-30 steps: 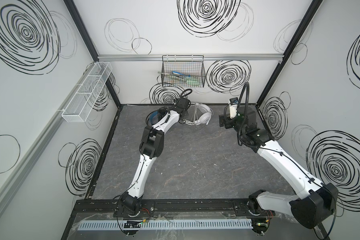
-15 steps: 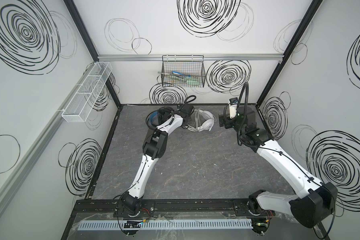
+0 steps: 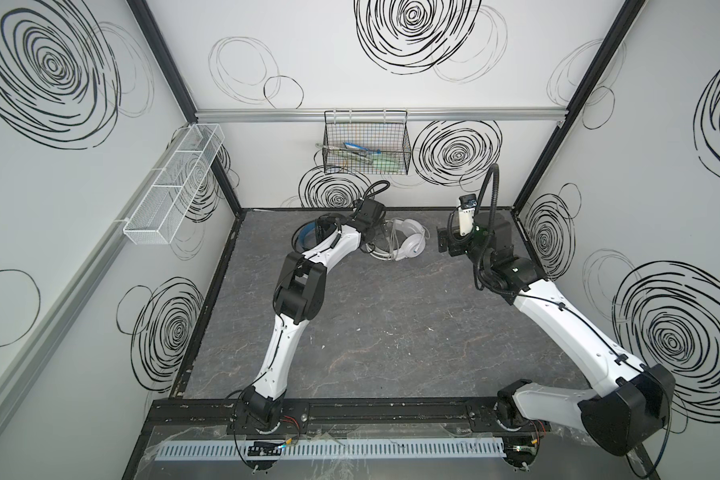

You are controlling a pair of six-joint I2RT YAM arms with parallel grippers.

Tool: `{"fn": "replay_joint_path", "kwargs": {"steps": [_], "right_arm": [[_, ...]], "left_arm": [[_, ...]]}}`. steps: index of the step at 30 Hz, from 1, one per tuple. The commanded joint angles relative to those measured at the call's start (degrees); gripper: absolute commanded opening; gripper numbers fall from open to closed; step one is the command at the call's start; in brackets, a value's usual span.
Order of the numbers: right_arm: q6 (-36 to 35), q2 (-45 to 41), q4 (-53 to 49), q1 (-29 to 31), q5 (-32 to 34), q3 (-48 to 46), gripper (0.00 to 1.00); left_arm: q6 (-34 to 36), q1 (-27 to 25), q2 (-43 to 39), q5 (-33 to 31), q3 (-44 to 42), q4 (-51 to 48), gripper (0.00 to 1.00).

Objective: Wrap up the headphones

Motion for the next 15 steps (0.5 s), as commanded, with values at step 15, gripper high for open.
{"fn": "replay_joint_path", "kwargs": {"steps": [15], "right_arm": [[24.6,-5.5,20.3,-15.4,5.8,-23.6,0.97]], "left_arm": [[19.6,-5.7,-43.9,-7.5,-41.1,14.1,0.96]]}}
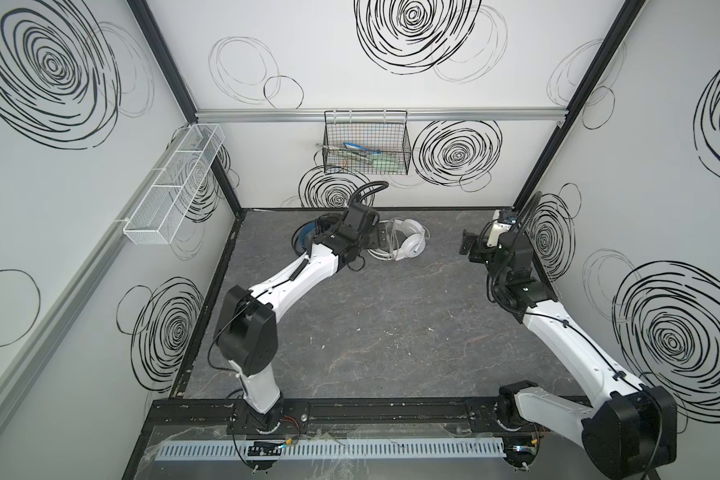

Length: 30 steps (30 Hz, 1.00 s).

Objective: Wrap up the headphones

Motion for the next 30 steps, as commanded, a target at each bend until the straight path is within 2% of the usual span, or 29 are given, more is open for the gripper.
{"fn": "replay_joint_path", "kwargs": {"steps": [1,5,8,10,12,14,17,20,23,25,28,30], "right_arm": [[11.2,1.8,4.8,-4.3,4.0,-5.3,0.97],[14.4,7.3,8.6,-9.2,-1.6,-10.6,0.97],[11.2,11.7,12.5,-9.9,-3.3,-12.6,0.97],[9.2,15.0,13.8,-10.5,-3.5,-11.9,0.97],[8.5,17.5,12.3,-11.7,-6.4,-8.6,0.97],[4.5,18.2,18.3,-11.7,-8.7,-9.4,0.97],[2.3,20.2,19.9,-11.8,-8.2,-8.1,0.97],[0.4,22.0,20.0,-12.1,-8.0,-7.1,0.97],[-0.7,25.2,14.2,-11.8,-8.9,-2.8,0.97],[-0.8,27.8,10.5,-10.7,-4.0,-0.6,0.97],[-1.7,29.1,14.5,-10.5,-1.9,-4.3,0.97],[-2.7,27.9,21.7,-10.9,-3.7,-8.8,0.97]], "left_arm": [[6.8,-0.3,-11.4,-4.7,-11.5,8.6,0.96],[9.1,2.7,-24.8,-8.4,-27.7,15.8,0.96],[7.4,8.1,-29.5,-10.6,-34.3,16.1,0.96],[9.1,11.7,-30.8,-9.3,-37.8,17.7,0.96],[10.1,15.3,-31.0,-10.1,-39.9,18.2,0.96],[11.7,18.2,-30.8,-10.2,-41.7,19.9,0.96],[14.7,21.6,-30.3,-10.0,-44.8,25.2,0.96],[19.0,23.8,-30.1,-9.4,-50.5,35.8,0.96],[21.5,24.5,-27.4,-10.6,-54.2,44.0,0.96],[20.6,25.4,-25.5,-10.1,-56.0,48.4,0.96],[21.3,26.0,-23.4,-8.4,-60.7,60.5,0.96],[21.2,26.5,-22.1,-6.5,-64.1,69.5,0.96]]}}
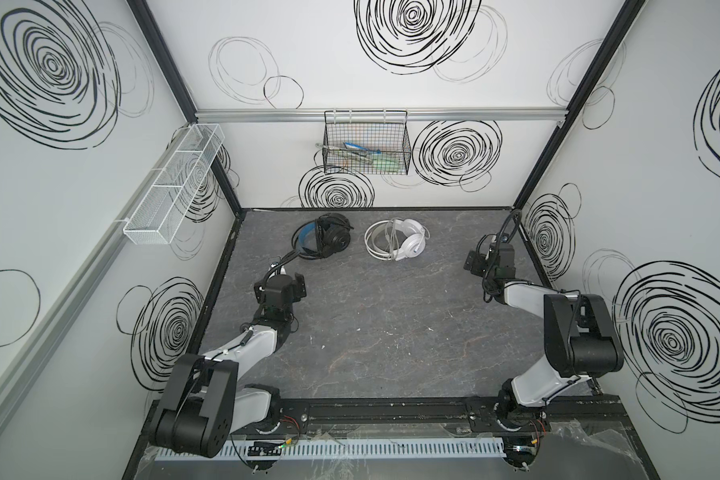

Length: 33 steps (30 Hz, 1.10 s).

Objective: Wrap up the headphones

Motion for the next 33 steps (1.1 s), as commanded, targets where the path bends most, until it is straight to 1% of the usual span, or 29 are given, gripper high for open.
{"fn": "replay_joint_path", "kwargs": {"steps": [1,2,3,4,5,6,7,8,9,10,11,13,14,16,18,19,21,33], "right_arm": [[-1.8,-1.5,5.0,0.2,2.1,-4.6,0.97],[-2.7,-2.4,7.5,-0.3,1.2,-6.3,0.97],[-4.0,-3.5,10.3,-1.4,-1.0,-8.1,0.97],[-5.3,-4.6,15.3,-2.9,-3.9,-10.5,0.97],[-5.2,-5.2,17.4,-4.4,-5.9,-11.7,0.97],[-4.2,-5.1,18.3,-6.0,-8.0,-12.2,0.97],[-3.9,-5.1,17.2,-6.5,-9.4,-11.7,0.97],[-4.1,-5.1,17.6,-6.1,-8.6,-11.9,0.97],[-4.5,-5.4,18.1,-5.4,-7.6,-12.3,0.97],[-5.4,-5.8,19.7,-4.3,-6.6,-13.3,0.97],[-6.8,-6.4,22.1,-2.8,-5.8,-14.8,0.97],[-7.9,-8.1,27.3,-1.1,-2.8,-18.7,0.97],[-7.6,-9.0,30.8,-0.8,-1.3,-21.1,0.97],[-8.2,-9.5,35.0,-0.8,-2.4,-23.8,0.97],[-8.2,-8.3,37.7,-1.2,-3.7,-25.3,0.97],[-8.4,-7.5,40.7,-1.2,-3.7,-25.8,0.97],[-8.1,-7.5,39.1,-1.4,-3.8,-25.1,0.97],[-8.2,-8.1,40.0,-1.5,-4.3,-25.8,0.97]], "left_arm": [[1.8,1.1,2.1,3.4,-4.8,23.8,0.96],[2.2,1.4,2.9,4.0,-5.7,27.3,0.96],[2.8,1.5,3.2,5.0,-5.9,28.4,0.96],[4.1,1.4,4.3,5.1,-6.2,31.2,0.96],[4.5,1.5,5.2,5.7,-6.9,33.6,0.96],[4.3,1.9,6.6,6.2,-7.8,36.8,0.96],[3.8,2.3,8.7,6.5,-8.5,40.1,0.96],[4.2,2.5,9.9,7.1,-9.4,43.5,0.96],[4.5,2.4,10.1,8.4,-9.5,42.7,0.96],[4.9,1.7,11.3,8.1,-10.1,44.1,0.96],[6.0,1.5,13.6,8.5,-11.1,50.1,0.96],[5.7,1.6,12.2,9.5,-10.4,46.3,0.96],[5.7,1.6,12.3,9.6,-10.4,46.5,0.96],[6.0,1.5,13.1,9.1,-10.8,49.0,0.96],[5.5,1.6,13.0,8.4,-10.4,47.8,0.96],[5.6,1.5,13.1,8.2,-10.4,48.1,0.96],[5.7,1.3,13.0,7.3,-10.4,47.8,0.96],[5.7,1.2,12.9,7.2,-10.5,47.9,0.96]]}}
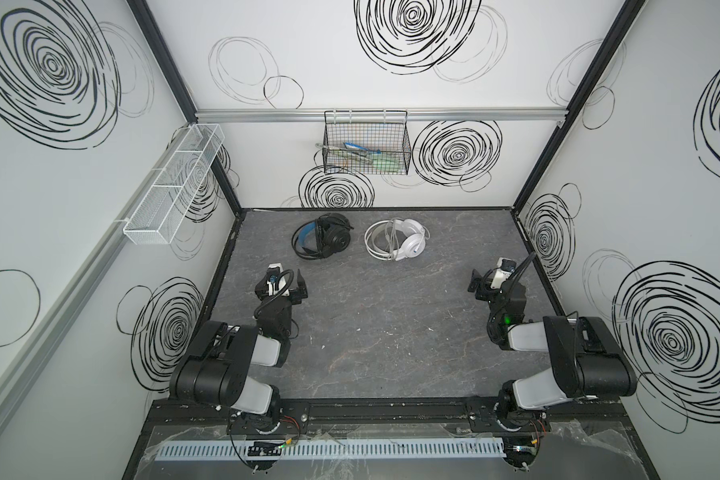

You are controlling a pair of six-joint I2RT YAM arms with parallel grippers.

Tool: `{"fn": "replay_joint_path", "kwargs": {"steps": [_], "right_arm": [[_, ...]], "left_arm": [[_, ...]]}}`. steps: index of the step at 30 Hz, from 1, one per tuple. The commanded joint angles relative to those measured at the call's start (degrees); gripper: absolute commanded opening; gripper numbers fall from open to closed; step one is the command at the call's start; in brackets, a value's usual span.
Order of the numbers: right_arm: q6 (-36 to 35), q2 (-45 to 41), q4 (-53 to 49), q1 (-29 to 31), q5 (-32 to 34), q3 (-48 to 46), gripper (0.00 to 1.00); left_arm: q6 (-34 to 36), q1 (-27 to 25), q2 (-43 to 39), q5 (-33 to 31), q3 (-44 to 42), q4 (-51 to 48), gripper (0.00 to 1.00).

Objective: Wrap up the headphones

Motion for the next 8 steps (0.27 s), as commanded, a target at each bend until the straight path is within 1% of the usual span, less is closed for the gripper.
{"fn": "replay_joint_path", "kwargs": {"steps": [1,8], "right_arm": [[-0.5,-0.5,3.5,-0.3,-0.1,-0.5,0.97],[-0.5,-0.9,3.9,-0.6,-0.9,-1.0,0.97]], "left_arm": [[1.2,-0.4,0.2,-0.7,-0.1,5.7,0.96],[1.1,-0.3,0.3,-0.2,0.0,5.6,0.96]]}}
